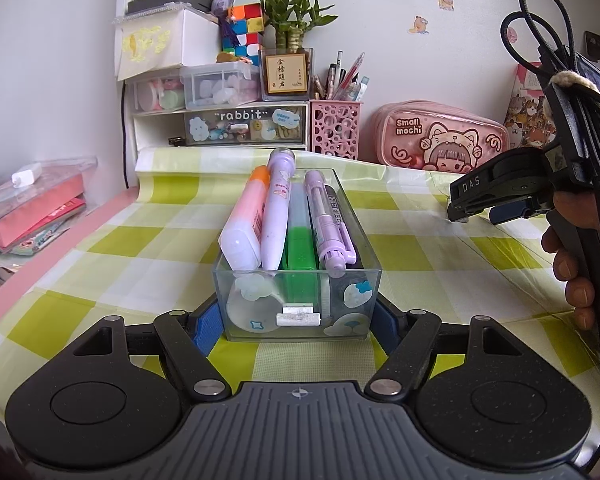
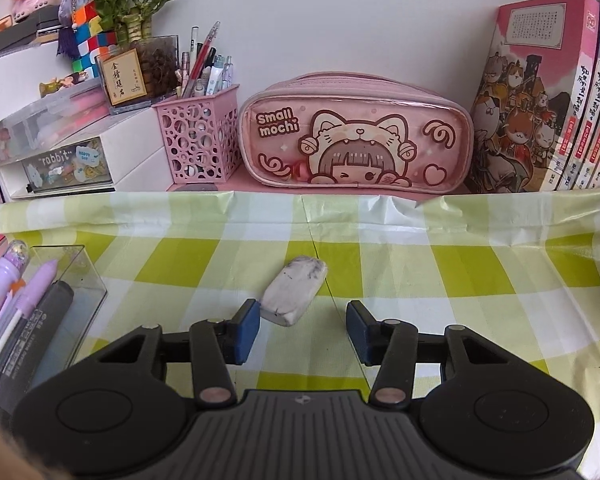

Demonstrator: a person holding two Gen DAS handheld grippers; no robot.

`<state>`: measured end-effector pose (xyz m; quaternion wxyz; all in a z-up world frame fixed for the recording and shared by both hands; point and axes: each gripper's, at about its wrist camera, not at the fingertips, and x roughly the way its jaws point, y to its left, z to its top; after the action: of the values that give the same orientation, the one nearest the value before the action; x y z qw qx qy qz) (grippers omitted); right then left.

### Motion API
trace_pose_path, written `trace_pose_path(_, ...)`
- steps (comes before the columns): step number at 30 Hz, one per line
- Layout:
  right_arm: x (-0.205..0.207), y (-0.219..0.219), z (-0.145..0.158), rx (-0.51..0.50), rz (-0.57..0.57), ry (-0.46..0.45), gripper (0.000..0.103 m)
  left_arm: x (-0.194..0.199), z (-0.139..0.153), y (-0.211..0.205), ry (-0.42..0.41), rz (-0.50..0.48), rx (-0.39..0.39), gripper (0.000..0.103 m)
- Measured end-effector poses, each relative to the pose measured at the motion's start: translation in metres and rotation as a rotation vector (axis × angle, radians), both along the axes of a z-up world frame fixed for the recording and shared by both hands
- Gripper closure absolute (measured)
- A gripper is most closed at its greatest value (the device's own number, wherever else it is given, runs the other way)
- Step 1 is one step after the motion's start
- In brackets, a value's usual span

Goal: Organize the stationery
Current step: 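Reach the right tool to the white eraser and grasp it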

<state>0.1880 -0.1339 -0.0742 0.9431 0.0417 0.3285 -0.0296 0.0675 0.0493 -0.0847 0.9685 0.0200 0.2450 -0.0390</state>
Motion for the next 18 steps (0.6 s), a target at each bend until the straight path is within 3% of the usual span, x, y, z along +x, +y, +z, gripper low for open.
trace_pose_path(4, 0.005, -0.002, 0.001, 0.05, -0.022, 0.0, 0.064, 0.001, 0.0, 0.001, 0.0, 0.0, 0.0, 0.031)
trace_pose_path(11, 0.009, 0.02, -0.002, -0.055, -0.025, -0.009, 0.065, 0.0, 0.0, 0.001, 0.0, -0.001, -0.001, 0.031)
trace_pose_path(15, 0.006, 0.01, 0.0, -0.043, -0.047, -0.008, 0.087, 0.001, 0.0, 0.001, 0.0, -0.001, -0.002, 0.031)
trace_pose_path(18, 0.003, 0.006, -0.001, -0.033, -0.047, -0.015, 0.087, 0.0, 0.0, 0.001, 0.001, -0.001, -0.002, 0.031)
